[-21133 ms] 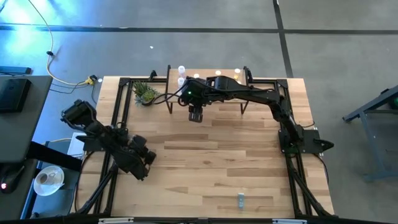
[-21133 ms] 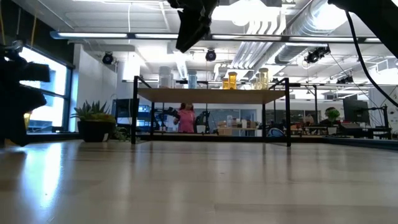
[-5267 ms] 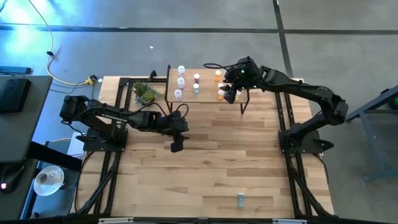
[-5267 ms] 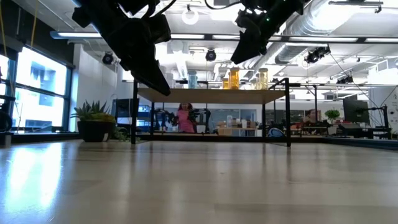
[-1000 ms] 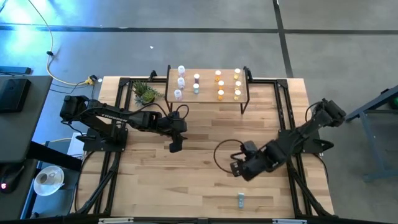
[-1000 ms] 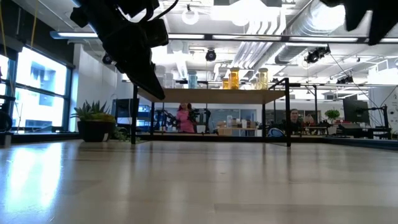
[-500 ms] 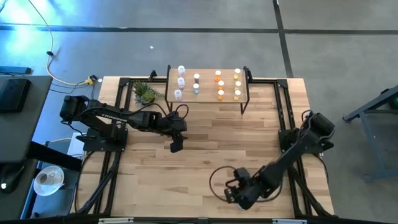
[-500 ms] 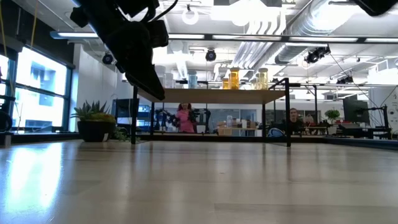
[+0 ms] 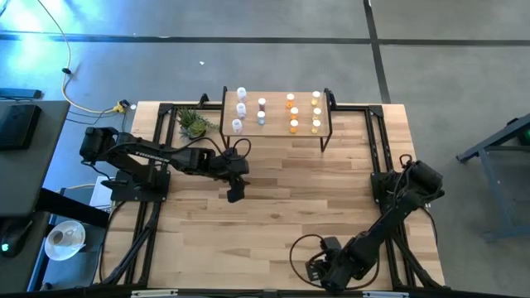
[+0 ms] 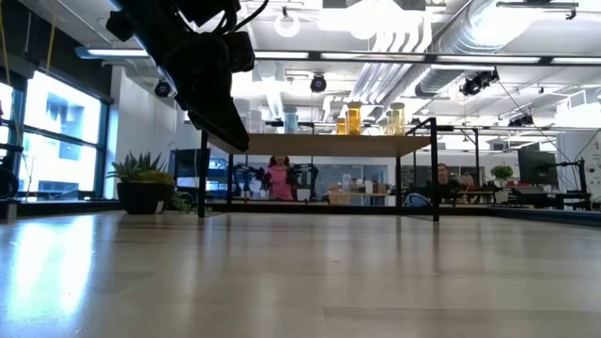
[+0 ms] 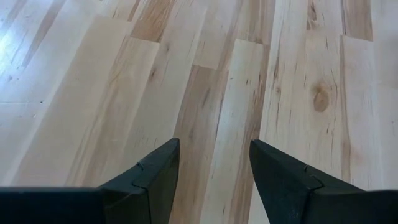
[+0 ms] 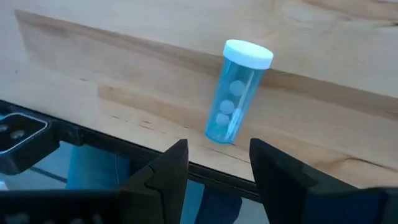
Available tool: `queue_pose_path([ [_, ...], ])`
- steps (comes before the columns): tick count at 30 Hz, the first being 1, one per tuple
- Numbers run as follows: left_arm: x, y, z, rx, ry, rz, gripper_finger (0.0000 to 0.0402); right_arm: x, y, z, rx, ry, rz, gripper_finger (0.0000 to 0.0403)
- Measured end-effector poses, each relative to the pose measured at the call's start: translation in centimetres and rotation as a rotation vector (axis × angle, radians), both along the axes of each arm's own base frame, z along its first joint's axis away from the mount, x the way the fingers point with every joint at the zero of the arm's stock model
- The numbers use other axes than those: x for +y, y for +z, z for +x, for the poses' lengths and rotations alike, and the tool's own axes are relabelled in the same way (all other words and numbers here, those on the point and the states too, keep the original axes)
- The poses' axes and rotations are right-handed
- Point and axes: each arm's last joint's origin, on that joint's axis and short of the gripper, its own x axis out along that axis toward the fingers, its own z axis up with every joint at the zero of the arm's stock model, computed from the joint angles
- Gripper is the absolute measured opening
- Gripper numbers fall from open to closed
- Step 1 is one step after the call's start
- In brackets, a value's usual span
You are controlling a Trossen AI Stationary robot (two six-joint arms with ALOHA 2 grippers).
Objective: Pick and place medicine bottles onto shelf by color
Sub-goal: Put the blue medicine bottle on the shelf aligned with the blue pill bottles
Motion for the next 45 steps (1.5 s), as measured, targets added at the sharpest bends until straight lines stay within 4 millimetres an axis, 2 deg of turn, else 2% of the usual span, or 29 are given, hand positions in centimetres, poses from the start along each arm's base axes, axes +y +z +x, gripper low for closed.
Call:
queue_pose_path([
  [4,0.0,0.0,0.0,0.0,0.001,0.002,0.0186,0.0,-0.4,-0.1,0.015,-0.009,-0.014,0.0162],
  [12,0.0,0.0,0.0,0.001,0.001,0.004,0.0186,0.4,-2.6,0.4,0.052,-0.03,-0.041,0.0162],
  [18,0.0,0.0,0.0,0.001,0.003,0.006,0.0186,0.4,-2.9,0.4,0.062,-0.037,-0.043,0.0159],
  [27,0.0,0.0,0.0,0.001,0.002,0.005,0.0186,0.3,-2.9,0.2,0.092,-0.045,-0.048,0.0082],
  [30,0.0,0.0,0.0,0.001,0.002,0.006,0.0186,0.2,-2.9,0.2,0.085,-0.021,-0.062,0.0067],
  [36,-0.1,0.0,0.0,0.005,-0.055,0.004,0.0186,0.0,-2.9,0.6,-0.042,0.004,-0.162,0.0072],
  [45,-0.6,0.0,0.1,-0.012,-0.238,-0.074,0.0186,-0.8,-2.3,2.3,-0.355,-0.004,-0.419,0.0073],
])
